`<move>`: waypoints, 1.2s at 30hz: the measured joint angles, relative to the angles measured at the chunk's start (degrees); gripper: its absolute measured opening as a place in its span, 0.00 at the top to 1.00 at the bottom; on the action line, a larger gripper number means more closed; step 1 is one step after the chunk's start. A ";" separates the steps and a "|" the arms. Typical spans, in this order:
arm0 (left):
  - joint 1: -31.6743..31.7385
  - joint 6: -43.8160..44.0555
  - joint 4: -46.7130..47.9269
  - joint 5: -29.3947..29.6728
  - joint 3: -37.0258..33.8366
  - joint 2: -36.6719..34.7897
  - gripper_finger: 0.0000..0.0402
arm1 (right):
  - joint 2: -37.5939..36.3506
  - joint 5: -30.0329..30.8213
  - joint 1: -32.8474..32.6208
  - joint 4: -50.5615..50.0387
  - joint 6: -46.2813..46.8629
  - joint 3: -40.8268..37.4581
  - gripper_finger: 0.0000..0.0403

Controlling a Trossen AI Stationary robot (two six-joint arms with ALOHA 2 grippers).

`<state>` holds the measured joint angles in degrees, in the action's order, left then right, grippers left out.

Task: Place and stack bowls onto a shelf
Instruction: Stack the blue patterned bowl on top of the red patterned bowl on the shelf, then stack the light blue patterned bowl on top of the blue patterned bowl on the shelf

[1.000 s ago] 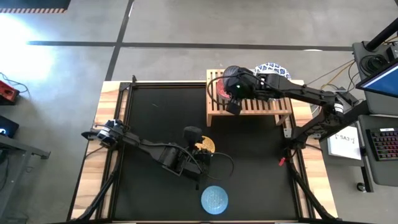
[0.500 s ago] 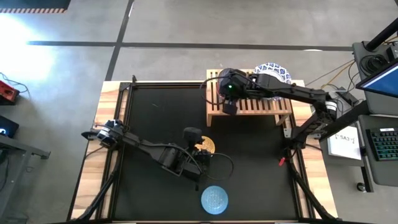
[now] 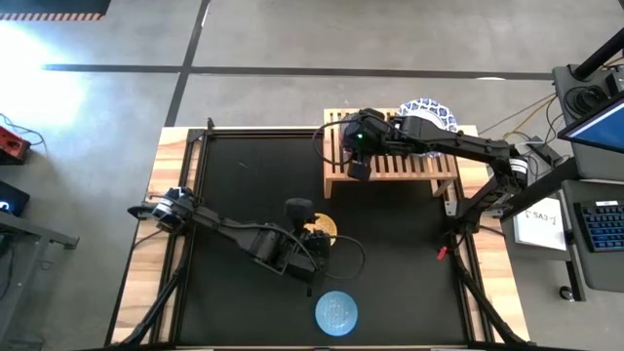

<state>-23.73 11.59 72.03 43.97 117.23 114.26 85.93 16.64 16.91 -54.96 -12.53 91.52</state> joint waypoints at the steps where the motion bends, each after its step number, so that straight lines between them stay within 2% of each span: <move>1: 0.00 0.27 0.05 0.02 0.00 0.00 0.37 | 0.00 -0.02 -0.02 -0.24 0.39 0.26 0.70; 7: -0.07 6.22 4.66 -0.85 -0.01 -0.17 0.37 | -1.27 -1.11 -1.17 -4.25 5.32 3.22 0.65; 13: -0.28 9.32 4.90 -9.65 -1.79 -0.17 0.37 | -3.42 -9.83 -5.81 -9.78 13.06 3.73 0.67; 17: -0.32 10.21 1.36 -18.28 -5.40 -0.08 0.37 | -4.18 -10.67 -11.98 -11.13 16.61 2.58 0.69; 23: -2.05 6.30 -10.14 -30.98 -11.14 -0.02 0.37 | -4.20 -10.68 -21.87 -11.70 22.16 2.09 0.72; 28: -4.82 -2.64 -21.68 -40.40 -16.38 -0.07 0.37 | -4.18 -9.46 -28.85 -11.81 29.39 1.96 0.73; 31: -6.37 -6.27 -28.89 -43.27 -19.92 -0.07 0.37 | -4.12 -7.62 -32.67 -11.86 35.01 1.53 0.72; 36: -8.44 -11.13 -37.62 -43.42 -23.59 -0.02 0.37 | -4.09 -4.40 -38.15 -12.05 42.64 0.38 0.71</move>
<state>-32.17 0.47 34.41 0.54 93.64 114.24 81.84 12.24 -21.25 -67.00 30.11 91.90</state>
